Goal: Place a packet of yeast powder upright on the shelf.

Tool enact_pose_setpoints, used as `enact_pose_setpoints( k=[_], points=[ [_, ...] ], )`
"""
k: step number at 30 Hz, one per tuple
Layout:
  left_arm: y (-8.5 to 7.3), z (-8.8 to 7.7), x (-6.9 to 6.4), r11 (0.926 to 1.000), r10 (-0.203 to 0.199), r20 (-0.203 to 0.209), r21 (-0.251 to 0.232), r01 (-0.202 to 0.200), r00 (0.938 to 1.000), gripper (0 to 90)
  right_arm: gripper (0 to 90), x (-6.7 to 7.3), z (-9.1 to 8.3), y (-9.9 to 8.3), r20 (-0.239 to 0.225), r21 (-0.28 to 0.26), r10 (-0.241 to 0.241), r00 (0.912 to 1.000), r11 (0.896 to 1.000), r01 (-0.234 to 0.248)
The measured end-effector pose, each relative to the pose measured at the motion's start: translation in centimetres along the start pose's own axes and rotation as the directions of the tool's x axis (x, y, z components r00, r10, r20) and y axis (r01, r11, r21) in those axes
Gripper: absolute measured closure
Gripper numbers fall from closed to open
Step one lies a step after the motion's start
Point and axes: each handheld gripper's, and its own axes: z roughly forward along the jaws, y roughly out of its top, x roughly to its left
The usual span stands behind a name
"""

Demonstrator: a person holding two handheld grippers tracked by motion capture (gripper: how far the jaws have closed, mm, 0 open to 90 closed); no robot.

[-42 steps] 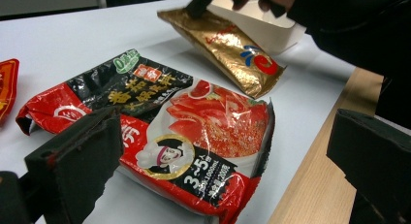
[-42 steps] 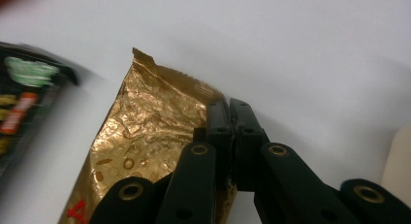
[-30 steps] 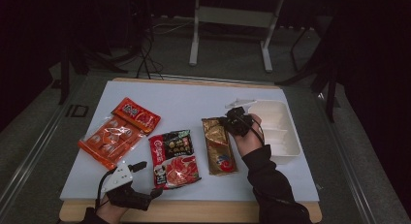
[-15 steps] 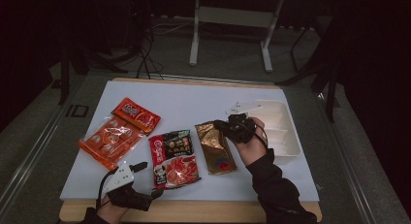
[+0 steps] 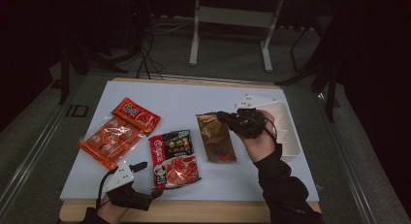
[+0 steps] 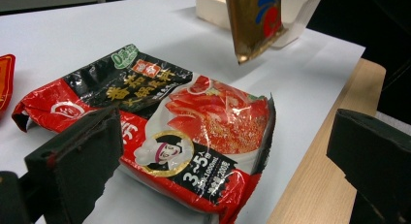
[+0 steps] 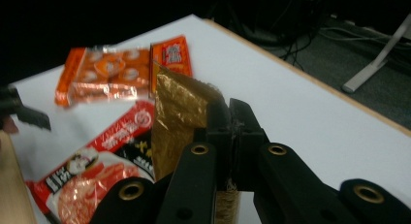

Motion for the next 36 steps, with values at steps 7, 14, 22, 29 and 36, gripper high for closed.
enact_pose_setpoints(
  k=[7,14,22,29,36],
  points=[
    [0.0,0.0,0.0,1.0000,-0.007,0.001,-0.002,0.007,1.0000,0.0,88.6,-1.9,-1.8,1.4,0.017,-0.056,0.007,0.9998,0.998,-0.006],
    [-0.1,0.1,0.1,1.0000,-0.007,0.000,0.004,0.007,1.0000,0.0,88.6,-4.0,-3.0,2.2,0.047,-0.086,0.036,0.9982,0.996,-0.031],
    [-0.1,0.0,0.1,1.0000,-0.007,-0.006,0.004,0.007,1.0000,0.0,88.5,-7.4,-5.0,3.0,0.124,-0.139,0.066,0.9901,0.989,-0.049],
    [-0.1,0.0,0.1,1.0000,-0.006,-0.011,0.005,0.006,0.9999,0.0,88.5,-10.4,-6.5,3.0,0.182,-0.167,0.090,0.9791,0.984,-0.059],
    [-0.2,0.0,0.1,1.0000,-0.003,-0.015,0.008,0.004,0.9999,0.0,88.5,-13.0,-7.5,2.1,0.263,-0.176,0.084,0.9610,0.984,-0.038]
  ],
)
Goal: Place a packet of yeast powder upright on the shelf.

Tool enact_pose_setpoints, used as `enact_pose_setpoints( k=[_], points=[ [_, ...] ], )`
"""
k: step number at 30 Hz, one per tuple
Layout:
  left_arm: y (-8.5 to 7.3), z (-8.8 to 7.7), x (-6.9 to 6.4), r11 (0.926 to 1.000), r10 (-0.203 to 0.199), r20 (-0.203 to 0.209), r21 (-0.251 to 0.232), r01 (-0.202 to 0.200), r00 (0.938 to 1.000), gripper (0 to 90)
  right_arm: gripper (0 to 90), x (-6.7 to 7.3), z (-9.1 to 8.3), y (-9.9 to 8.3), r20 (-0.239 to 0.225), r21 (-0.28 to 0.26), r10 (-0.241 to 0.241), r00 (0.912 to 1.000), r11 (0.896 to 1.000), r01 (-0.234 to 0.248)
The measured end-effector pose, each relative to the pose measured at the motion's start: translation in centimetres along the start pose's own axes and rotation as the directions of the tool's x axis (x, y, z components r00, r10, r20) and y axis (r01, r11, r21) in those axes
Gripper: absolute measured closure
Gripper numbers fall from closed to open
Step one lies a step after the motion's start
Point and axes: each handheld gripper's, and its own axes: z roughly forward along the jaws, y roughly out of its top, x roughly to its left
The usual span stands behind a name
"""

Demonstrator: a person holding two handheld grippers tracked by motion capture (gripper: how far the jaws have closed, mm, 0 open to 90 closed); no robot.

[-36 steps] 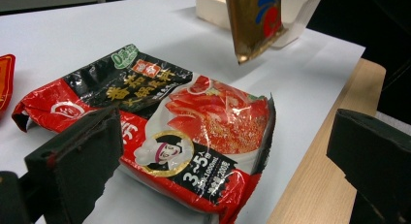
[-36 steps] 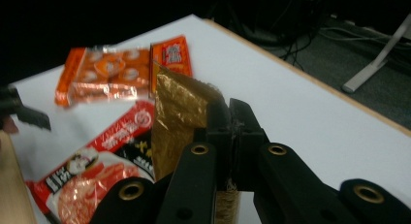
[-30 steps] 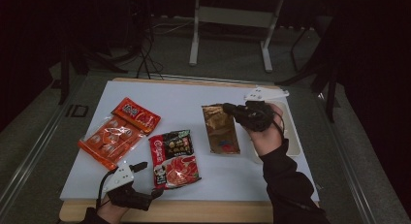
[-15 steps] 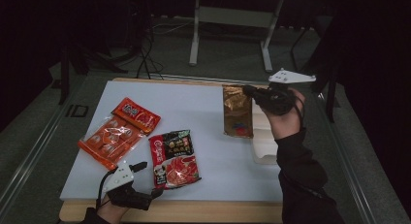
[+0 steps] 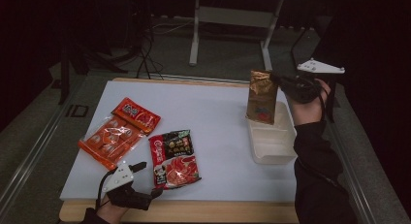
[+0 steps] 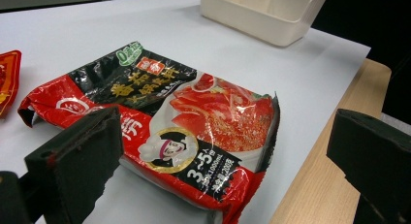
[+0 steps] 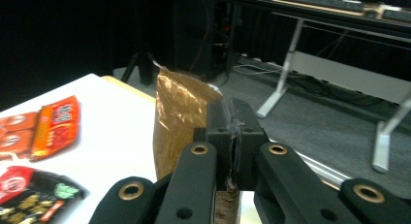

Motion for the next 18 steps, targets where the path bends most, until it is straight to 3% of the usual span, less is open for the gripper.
enact_pose_setpoints(
  k=[11,18],
  points=[
    [-0.2,-0.2,0.1,1.0000,-0.009,-0.018,0.002,0.009,0.9998,0.0,88.2,-3.8,0.6,-0.2,0.065,0.002,0.044,0.9969,0.999,-0.044],
    [-0.3,-0.6,0.1,0.9999,-0.017,-0.032,0.001,0.017,0.9994,0.1,88.1,-5.2,2.0,-0.7,0.091,0.012,0.059,0.9941,0.998,-0.060]
  ],
)
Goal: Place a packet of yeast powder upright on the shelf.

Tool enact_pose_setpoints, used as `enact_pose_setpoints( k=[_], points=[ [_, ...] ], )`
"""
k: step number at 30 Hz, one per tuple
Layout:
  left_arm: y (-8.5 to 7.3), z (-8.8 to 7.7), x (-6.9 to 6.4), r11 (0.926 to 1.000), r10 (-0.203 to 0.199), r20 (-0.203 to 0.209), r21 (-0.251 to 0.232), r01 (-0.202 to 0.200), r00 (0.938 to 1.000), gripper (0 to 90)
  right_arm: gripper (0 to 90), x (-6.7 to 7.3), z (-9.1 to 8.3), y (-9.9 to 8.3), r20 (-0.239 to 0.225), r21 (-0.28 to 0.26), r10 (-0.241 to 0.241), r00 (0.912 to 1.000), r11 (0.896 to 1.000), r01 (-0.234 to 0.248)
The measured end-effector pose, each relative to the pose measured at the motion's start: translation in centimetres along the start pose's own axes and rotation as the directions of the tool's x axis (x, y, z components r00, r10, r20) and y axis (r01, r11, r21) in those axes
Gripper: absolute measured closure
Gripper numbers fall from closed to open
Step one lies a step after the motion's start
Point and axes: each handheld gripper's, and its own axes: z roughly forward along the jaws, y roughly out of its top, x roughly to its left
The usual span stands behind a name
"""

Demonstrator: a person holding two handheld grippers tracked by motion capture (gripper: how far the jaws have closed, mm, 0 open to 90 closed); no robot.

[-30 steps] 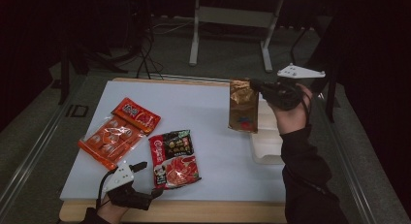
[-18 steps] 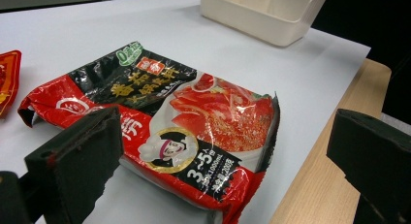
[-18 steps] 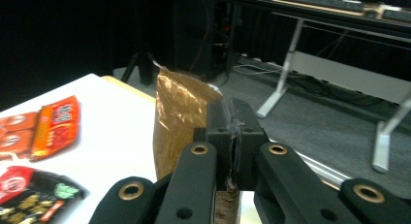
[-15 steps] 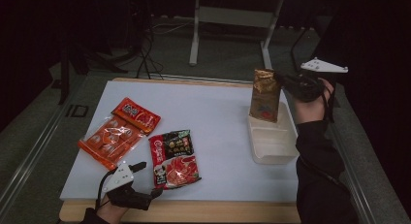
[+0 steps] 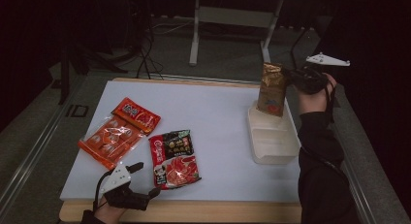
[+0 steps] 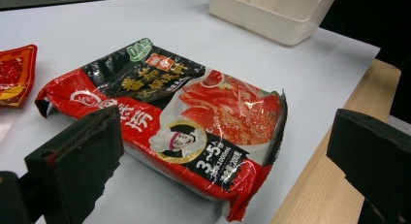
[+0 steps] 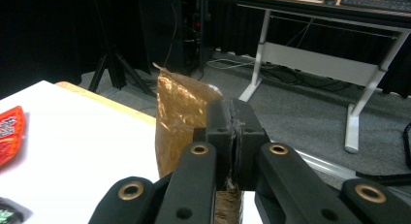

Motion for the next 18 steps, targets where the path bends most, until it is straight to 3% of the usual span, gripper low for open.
enact_pose_setpoints(
  k=[4,10,15,18],
  points=[
    [-0.1,-0.2,0.1,1.0000,-0.009,-0.012,0.002,0.009,0.9999,0.0,87.9,-0.9,1.4,-0.7,0.015,-0.013,0.025,0.9996,1.000,-0.025],
    [-0.3,-0.4,0.2,0.9999,-0.015,-0.021,0.000,0.015,0.9997,0.0,87.6,-1.8,3.1,-1.7,0.034,-0.008,0.027,0.9990,1.000,-0.027],
    [-0.3,-0.5,0.2,0.9998,-0.020,-0.024,0.000,0.020,0.9995,0.1,87.1,-1.9,4.4,-2.6,0.013,0.013,-0.025,0.9996,1.000,0.025],
    [-0.3,-0.5,0.2,0.9998,-0.020,-0.023,0.001,0.020,0.9995,0.0,87.0,-1.8,4.9,-3.1,-0.029,0.015,-0.014,0.9995,1.000,0.014]
  ],
)
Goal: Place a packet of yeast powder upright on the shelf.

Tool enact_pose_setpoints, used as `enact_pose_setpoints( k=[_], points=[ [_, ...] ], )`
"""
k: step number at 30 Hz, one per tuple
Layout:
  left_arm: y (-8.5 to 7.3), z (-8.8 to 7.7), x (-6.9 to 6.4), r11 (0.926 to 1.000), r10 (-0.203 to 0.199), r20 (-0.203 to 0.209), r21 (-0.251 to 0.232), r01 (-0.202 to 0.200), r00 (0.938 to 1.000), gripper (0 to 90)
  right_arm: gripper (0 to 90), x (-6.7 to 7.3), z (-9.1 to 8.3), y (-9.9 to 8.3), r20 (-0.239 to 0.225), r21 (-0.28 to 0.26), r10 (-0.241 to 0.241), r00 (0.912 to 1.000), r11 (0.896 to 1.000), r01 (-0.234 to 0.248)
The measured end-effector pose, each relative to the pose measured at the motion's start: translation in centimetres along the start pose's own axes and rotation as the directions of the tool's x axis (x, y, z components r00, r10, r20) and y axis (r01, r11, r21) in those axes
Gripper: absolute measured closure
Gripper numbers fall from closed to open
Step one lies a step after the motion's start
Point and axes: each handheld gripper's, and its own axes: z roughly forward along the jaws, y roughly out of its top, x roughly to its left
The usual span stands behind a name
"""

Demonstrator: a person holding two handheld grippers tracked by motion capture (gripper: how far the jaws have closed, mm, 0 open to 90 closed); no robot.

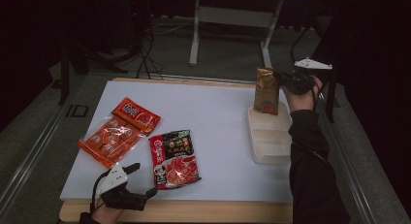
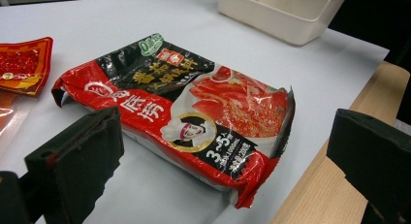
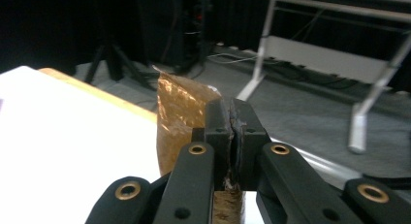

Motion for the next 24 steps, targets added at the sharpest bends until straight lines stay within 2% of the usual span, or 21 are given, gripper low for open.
enact_pose_setpoints(
  k=[4,8,11,12,14,16,17,19,22,23,24],
  points=[
    [0.0,0.0,-0.1,1.0000,0.002,0.002,0.000,-0.002,1.0000,0.1,86.6,0.3,0.6,-0.4,-0.061,0.026,0.005,0.9981,1.000,-0.003],
    [0.0,0.0,-0.1,1.0000,0.002,0.002,0.000,-0.002,1.0000,0.0,86.5,0.6,0.9,-0.7,-0.077,0.051,0.021,0.9968,0.999,-0.017],
    [0.0,0.0,-0.1,1.0000,0.003,0.003,-0.001,-0.003,1.0000,0.1,86.5,0.3,1.1,-1.1,-0.066,0.084,0.047,0.9967,0.996,-0.041],
    [0.0,-0.1,-0.1,1.0000,0.005,0.002,-0.001,-0.005,1.0000,0.0,86.5,0.2,1.1,-1.3,-0.050,0.097,0.053,0.9974,0.994,-0.048],
    [0.0,-0.1,-0.1,1.0000,0.006,0.003,-0.001,-0.006,1.0000,0.0,86.4,-0.1,1.1,-1.8,-0.045,0.113,0.090,0.9949,0.990,-0.084],
    [0.0,-0.1,-0.1,1.0000,0.005,0.004,0.000,-0.005,1.0000,0.0,86.4,-0.2,1.2,-2.0,-0.038,0.122,0.094,0.9949,0.989,-0.089],
    [0.0,0.0,-0.1,1.0000,0.006,0.004,0.000,-0.006,1.0000,0.1,85.9,-0.4,1.2,-2.4,-0.028,0.156,0.092,0.9953,0.984,-0.087],
    [0.0,0.0,-0.2,0.9999,0.015,0.004,-0.004,-0.015,0.9999,0.1,86.1,-0.6,1.3,-2.8,0.001,0.183,0.082,0.9966,0.980,-0.081],
    [0.1,-0.1,-0.2,0.9998,0.019,0.002,-0.008,-0.019,0.9998,0.1,86.0,-0.9,1.1,-3.0,0.012,0.184,0.098,0.9951,0.978,-0.099],
    [0.1,-0.1,-0.2,0.9997,0.023,0.001,-0.011,-0.023,0.9997,0.1,85.3,-0.9,0.9,-3.0,0.039,0.195,0.085,0.9956,0.977,-0.091],
    [0.1,-0.1,-0.2,0.9996,0.027,-0.004,-0.011,-0.027,0.9996,0.1,83.9,-1.0,0.8,-3.0,0.041,0.197,0.090,0.9951,0.976,-0.096]
  ],
)
